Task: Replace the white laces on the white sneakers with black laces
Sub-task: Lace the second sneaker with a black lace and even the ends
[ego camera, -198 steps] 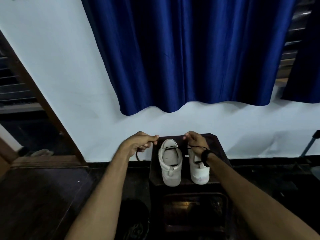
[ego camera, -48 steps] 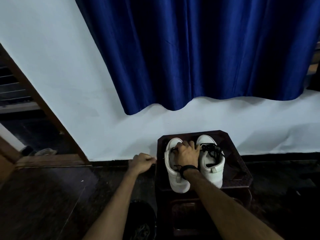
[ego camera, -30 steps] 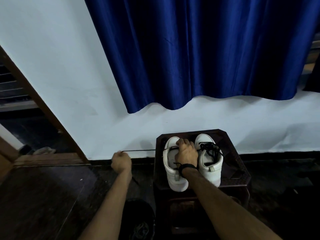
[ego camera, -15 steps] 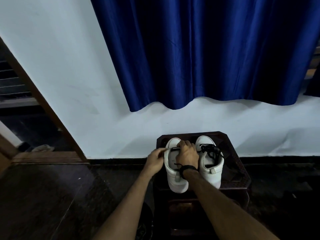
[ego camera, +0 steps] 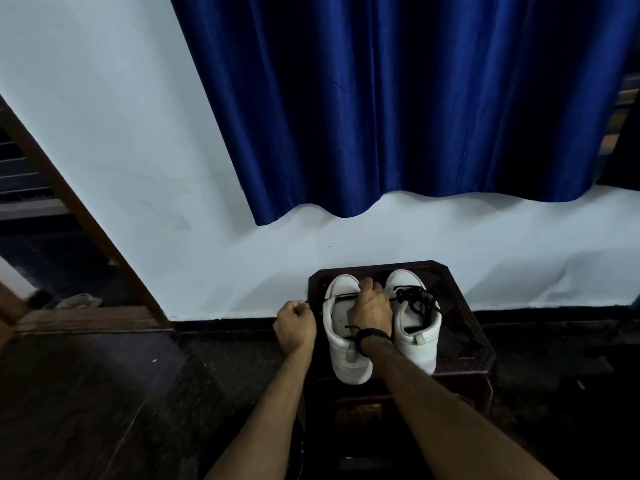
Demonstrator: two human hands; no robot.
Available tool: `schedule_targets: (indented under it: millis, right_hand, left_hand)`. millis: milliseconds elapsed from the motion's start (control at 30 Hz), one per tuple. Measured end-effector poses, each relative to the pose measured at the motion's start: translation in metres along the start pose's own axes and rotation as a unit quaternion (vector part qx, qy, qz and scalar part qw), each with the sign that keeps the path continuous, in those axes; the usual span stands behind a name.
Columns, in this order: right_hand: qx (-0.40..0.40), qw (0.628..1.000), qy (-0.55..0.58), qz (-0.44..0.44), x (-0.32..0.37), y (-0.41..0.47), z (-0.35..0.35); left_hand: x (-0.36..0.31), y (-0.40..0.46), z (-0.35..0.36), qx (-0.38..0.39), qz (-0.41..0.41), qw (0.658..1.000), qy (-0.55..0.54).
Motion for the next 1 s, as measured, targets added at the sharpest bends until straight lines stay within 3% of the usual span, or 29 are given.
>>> schedule_targets:
  millis: [133,333,400,500,567,667,733,767,800,833,900,933,1000]
  right_hand:
    - [0.042,0.999,-0.026,0.004,0.0,0.004,0.001]
    - [0.098,0.969,-0.219,-0.066,0.003,0.014,-0.031]
    - [0.114,0.971,-0.2,-0.068,-0.002,0.019,-0.044]
    - [0.166,0.983,-0.061,-0.054,-0.01,0.024,-0.064]
    - [0.21,0.967,0.139,-0.026,-0.008,0.019,-0.077]
    - [0.291,0.841,0.454,0.035,0.008,0.001,-0.086]
    - [0.332,0.775,0.537,0.036,0.026,-0.006,-0.088]
    - [0.34,0.753,0.562,0.035,0.034,-0.008,-0.089]
    - [0.337,0.737,0.584,0.043,0.039,-0.008,-0.089]
    - [0.324,0.731,0.599,0.051,0.043,-0.007,-0.09]
    - [0.278,0.744,0.605,0.048,0.043,0.0,-0.097]
    - [0.256,0.754,0.604,0.04,0.041,0.004,-0.101]
    - [0.228,0.766,0.6,0.033,0.029,0.013,-0.106]
  left_hand:
    - [-0.014,-0.025,0.026,0.077,0.041,0.991,0.098]
    - [-0.024,-0.04,0.024,-0.009,0.081,0.986,0.148]
    - [-0.024,-0.044,0.023,-0.017,0.065,0.987,0.147]
    - [-0.025,-0.046,0.026,-0.005,0.043,0.988,0.151]
    - [-0.027,-0.044,0.024,-0.033,0.066,0.981,0.182]
    - [-0.06,-0.054,0.012,-0.146,0.238,0.944,0.174]
    - [-0.084,-0.062,0.02,-0.061,0.323,0.942,0.068]
    - [-0.09,-0.06,0.031,0.047,0.285,0.957,-0.013]
    - [-0.093,-0.06,0.047,0.177,0.192,0.96,-0.102]
    - [-0.095,-0.068,0.06,0.289,0.093,0.935,-0.186]
    - [-0.097,-0.085,0.07,0.416,-0.013,0.859,-0.298]
    - [-0.099,-0.089,0.063,0.448,-0.017,0.84,-0.304]
    - [-0.097,-0.084,0.046,0.471,0.011,0.842,-0.264]
Point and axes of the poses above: each hand's wrist, its own y-axis towards the middle knuckle, its own z-axis out of the palm, x = y × z, the point moved 8 cm from there along y, towards the middle knuckle, and after that the axes turned 4 degrees about x, right-handed, at the moved point
